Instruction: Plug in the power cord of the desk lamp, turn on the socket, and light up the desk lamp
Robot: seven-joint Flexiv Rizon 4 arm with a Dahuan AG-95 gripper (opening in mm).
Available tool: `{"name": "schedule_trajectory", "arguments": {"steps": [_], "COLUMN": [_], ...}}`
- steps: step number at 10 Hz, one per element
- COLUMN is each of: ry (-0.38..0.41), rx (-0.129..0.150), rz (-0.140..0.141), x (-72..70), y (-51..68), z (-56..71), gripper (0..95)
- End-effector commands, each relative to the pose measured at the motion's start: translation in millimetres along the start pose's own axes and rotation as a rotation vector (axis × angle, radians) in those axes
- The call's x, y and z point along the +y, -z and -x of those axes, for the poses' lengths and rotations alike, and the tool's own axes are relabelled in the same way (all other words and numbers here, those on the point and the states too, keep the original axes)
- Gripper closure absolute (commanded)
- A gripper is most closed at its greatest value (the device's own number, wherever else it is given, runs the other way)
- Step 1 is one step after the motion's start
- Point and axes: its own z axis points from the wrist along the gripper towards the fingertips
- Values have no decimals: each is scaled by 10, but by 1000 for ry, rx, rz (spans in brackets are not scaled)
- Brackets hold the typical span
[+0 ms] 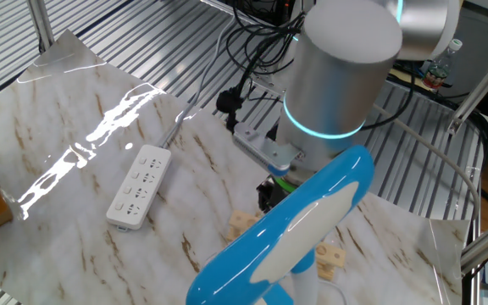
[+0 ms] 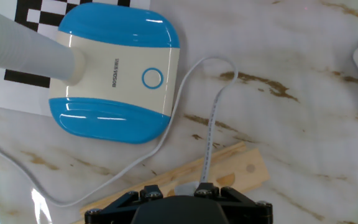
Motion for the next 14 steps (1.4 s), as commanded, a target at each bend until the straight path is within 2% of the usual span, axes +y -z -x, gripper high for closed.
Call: {"name": "schedule_trajectory", "arguments": {"steps": [1, 3, 14], "ry": [-5, 0, 33], "rx": [0, 15, 20], "rz": [3, 6, 11], "x": [-6, -6, -33], "y": [6, 3, -98], "z": [-13, -13, -30], "gripper": [570, 570, 570]}}
